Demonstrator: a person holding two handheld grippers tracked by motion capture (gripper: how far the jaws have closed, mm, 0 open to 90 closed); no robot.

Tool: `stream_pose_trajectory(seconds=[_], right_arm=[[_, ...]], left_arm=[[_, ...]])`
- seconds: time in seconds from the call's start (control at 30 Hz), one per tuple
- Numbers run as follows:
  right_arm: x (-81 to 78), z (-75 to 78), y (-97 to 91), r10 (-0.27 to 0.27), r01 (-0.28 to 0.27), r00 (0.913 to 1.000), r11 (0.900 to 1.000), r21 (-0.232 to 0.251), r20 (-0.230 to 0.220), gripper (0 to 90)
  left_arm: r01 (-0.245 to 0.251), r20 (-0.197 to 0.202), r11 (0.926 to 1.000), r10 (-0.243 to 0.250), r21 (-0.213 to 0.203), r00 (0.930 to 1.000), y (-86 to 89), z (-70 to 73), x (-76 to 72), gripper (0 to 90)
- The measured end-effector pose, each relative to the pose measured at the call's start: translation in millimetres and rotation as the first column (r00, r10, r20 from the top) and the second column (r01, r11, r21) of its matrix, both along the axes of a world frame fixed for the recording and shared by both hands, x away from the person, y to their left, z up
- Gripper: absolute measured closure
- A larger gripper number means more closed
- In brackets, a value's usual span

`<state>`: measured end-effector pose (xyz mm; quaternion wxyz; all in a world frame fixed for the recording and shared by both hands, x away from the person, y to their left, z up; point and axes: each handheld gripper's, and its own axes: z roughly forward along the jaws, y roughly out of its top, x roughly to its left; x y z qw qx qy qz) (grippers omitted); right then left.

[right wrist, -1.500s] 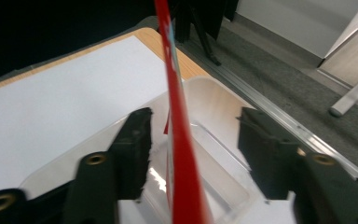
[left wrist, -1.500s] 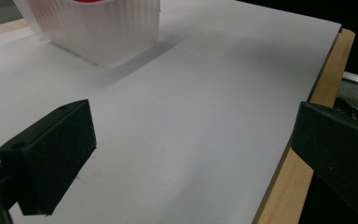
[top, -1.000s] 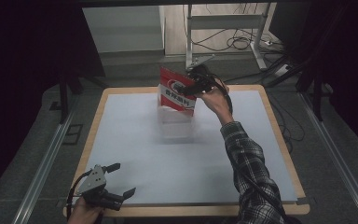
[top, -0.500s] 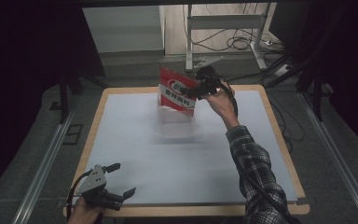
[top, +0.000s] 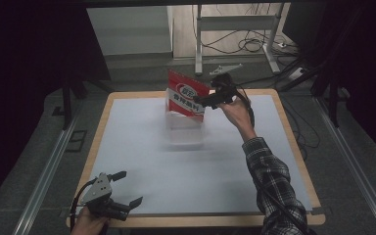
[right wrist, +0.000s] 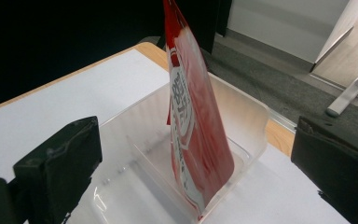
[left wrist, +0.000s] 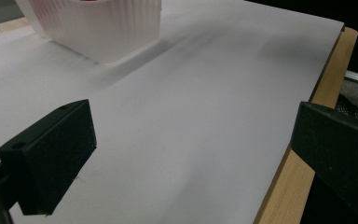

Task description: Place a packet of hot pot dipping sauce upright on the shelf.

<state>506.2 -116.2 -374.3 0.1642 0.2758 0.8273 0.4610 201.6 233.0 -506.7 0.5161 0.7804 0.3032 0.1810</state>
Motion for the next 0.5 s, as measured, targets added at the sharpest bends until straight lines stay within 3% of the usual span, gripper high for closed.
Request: stream_pose_trajectory(seconds=[0.5], right_arm=[[-12.0, -9.4, -7.9, -0.005, 0.005, 1.0000, 0.9999, 0.012, 0.004, 0.0]], left_arm=[[-0.003, 0.000, 1.0000, 0.003, 0.001, 1.0000, -0.4, -0.1, 0.0, 0.0]])
